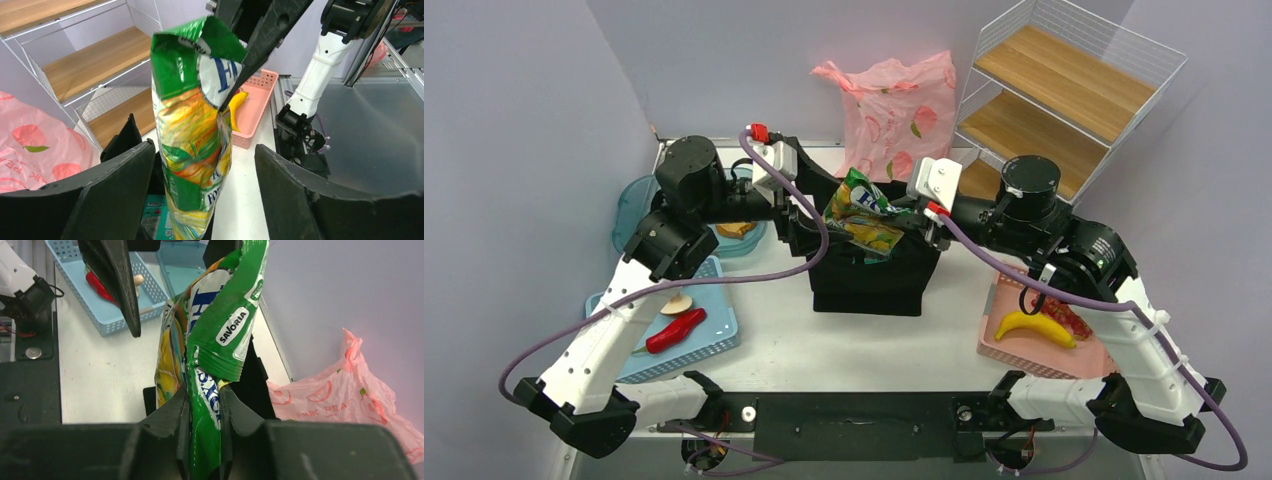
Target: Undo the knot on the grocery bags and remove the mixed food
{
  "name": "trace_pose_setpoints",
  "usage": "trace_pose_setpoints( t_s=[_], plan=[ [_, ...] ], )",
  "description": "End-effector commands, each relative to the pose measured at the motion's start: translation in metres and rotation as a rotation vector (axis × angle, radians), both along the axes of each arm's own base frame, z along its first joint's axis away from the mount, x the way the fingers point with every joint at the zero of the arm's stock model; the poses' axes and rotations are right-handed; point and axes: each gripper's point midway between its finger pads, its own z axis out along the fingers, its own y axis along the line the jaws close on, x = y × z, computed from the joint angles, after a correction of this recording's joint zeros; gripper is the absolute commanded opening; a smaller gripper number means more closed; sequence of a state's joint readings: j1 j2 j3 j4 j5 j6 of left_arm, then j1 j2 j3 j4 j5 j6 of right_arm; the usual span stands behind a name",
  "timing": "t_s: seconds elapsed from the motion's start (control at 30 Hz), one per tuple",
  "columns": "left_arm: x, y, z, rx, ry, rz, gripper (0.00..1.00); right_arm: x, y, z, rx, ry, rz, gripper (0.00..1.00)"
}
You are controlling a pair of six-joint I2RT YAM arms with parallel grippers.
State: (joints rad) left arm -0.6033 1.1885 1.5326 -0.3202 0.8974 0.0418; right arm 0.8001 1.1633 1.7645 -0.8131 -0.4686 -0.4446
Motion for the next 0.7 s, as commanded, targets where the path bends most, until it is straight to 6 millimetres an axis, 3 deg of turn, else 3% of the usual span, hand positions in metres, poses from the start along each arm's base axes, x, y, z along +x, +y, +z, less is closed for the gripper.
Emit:
trace_pose_setpoints(
  t_s=[0.0,0.23,0.53,0.67],
  plan=[
    [-0.015,0.012,0.026,-0.063,-0.102,-0.012,0.72,0.000,-0.004,0.013,0.066,-0.042,-0.028,0.00],
    [-0.026,0.020,0.010,-0.041,-0.237,-0.058,0.74,-0.008,-0.025,0.016,0.099,-0.110,-0.058,0.00],
    [-0.020,-0.011,-0.012,0.034,-0.192,-0.050,0.75,-0.031,-0.011,0.033,0.186,-0.050,0.047,0.00],
    [-0.019,-0.018,-0.011,0.008,-0.133,-0.042,0.73,-0.036,-0.005,0.037,0.220,-0.020,0.067,0.00]
  ],
)
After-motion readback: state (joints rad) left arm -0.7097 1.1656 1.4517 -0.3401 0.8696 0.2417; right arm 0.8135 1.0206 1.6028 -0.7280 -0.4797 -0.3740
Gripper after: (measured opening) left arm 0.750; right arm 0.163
